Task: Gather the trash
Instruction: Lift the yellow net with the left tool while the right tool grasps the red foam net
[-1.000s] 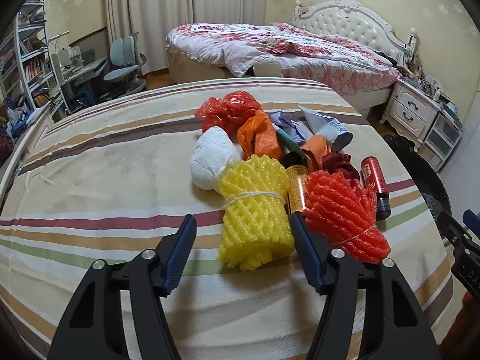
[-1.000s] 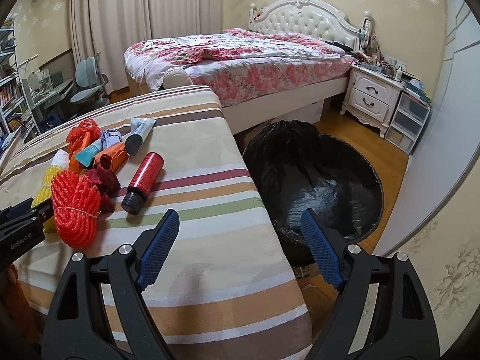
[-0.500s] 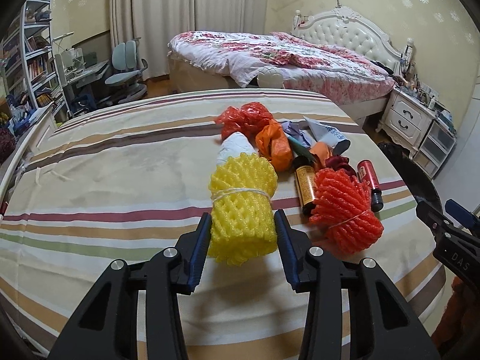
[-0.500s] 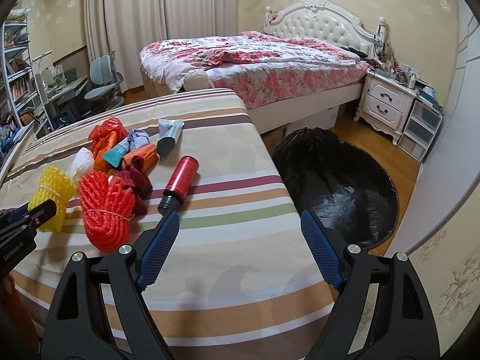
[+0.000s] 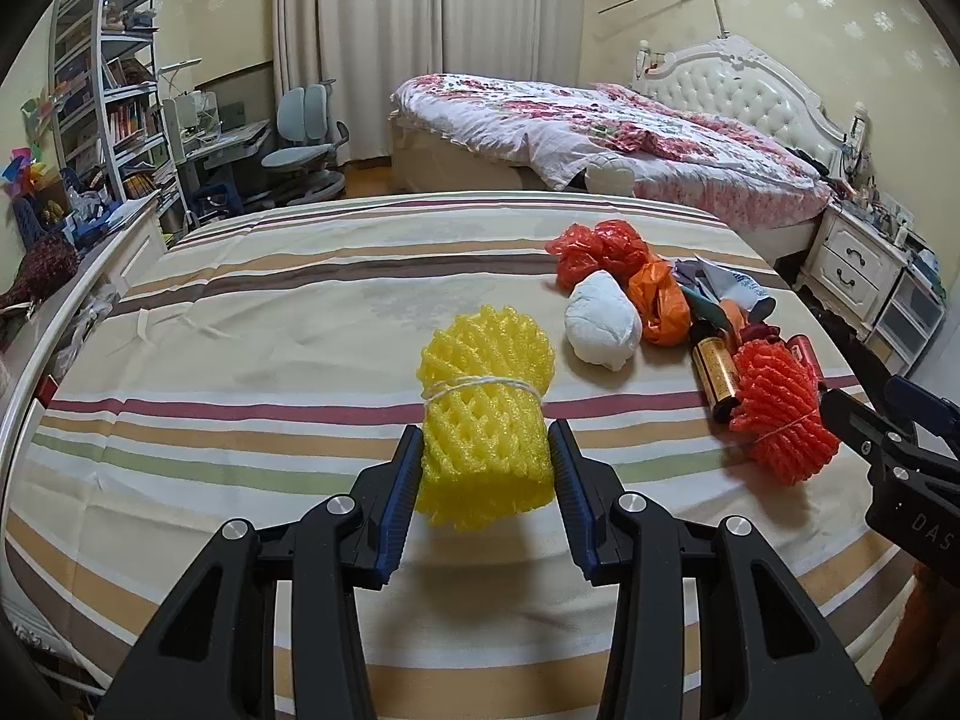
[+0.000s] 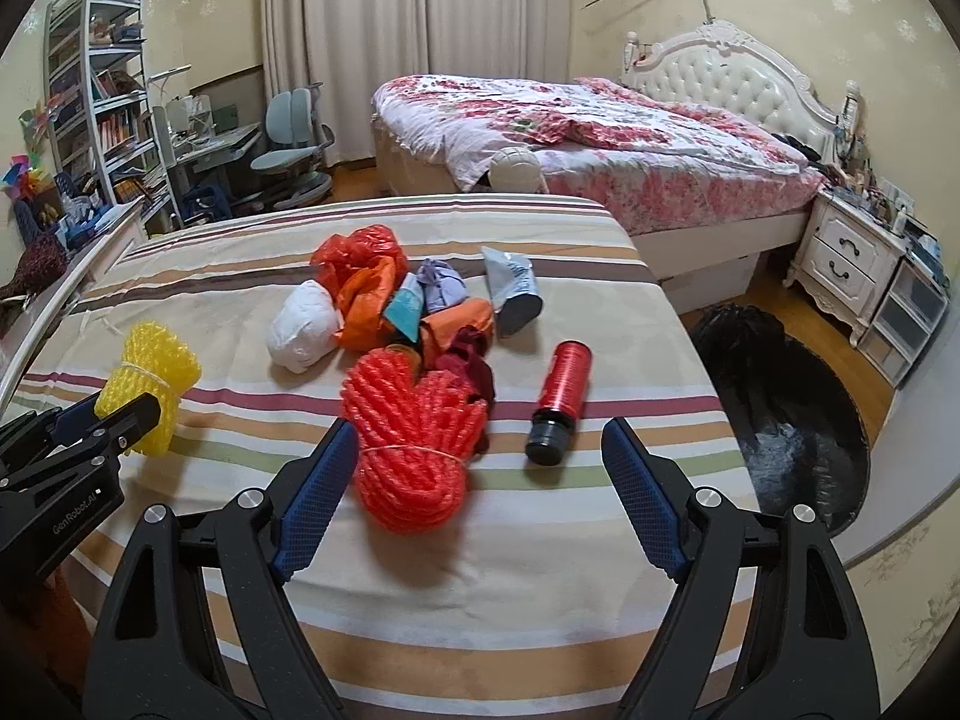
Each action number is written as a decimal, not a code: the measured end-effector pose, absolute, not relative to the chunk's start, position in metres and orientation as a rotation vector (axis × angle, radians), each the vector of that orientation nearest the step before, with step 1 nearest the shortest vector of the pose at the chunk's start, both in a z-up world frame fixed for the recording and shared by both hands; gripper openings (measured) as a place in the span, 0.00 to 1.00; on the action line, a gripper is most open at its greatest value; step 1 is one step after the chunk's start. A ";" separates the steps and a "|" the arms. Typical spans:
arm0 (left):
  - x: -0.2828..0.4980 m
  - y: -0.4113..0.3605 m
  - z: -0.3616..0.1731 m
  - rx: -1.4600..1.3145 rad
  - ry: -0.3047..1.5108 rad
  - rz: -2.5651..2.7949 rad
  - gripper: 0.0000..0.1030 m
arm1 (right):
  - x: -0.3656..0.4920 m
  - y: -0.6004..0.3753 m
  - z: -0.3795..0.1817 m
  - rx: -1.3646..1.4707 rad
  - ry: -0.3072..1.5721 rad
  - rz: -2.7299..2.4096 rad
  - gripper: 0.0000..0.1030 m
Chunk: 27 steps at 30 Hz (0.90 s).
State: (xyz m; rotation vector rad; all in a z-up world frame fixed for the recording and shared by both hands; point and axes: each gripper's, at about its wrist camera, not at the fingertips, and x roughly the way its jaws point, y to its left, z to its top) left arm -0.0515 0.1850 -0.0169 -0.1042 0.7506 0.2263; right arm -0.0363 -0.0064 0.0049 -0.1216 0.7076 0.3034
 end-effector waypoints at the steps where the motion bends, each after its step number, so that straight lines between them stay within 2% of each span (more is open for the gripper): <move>1: -0.052 0.186 -0.018 -0.108 0.751 0.227 0.42 | -0.037 -0.002 0.005 -0.128 0.707 0.309 0.79; 5: -0.052 0.188 -0.022 -0.117 0.756 0.222 0.42 | -0.032 0.010 -0.001 -0.149 0.728 0.324 0.75; 8: -0.052 0.189 -0.025 -0.124 0.763 0.217 0.42 | -0.028 0.014 -0.007 -0.151 0.758 0.342 0.63; 10: -0.051 0.189 -0.027 -0.128 0.767 0.213 0.42 | -0.027 0.016 -0.012 -0.149 0.780 0.360 0.50; 13: -0.052 0.189 -0.028 -0.135 0.771 0.209 0.42 | -0.029 0.016 -0.015 -0.146 0.785 0.377 0.44; 17: -0.053 0.186 -0.026 -0.133 0.765 0.201 0.42 | -0.033 0.015 -0.010 -0.142 0.772 0.392 0.40; 27: -0.055 0.165 -0.006 -0.126 0.712 0.150 0.42 | -0.044 -0.016 0.018 -0.099 0.693 0.351 0.40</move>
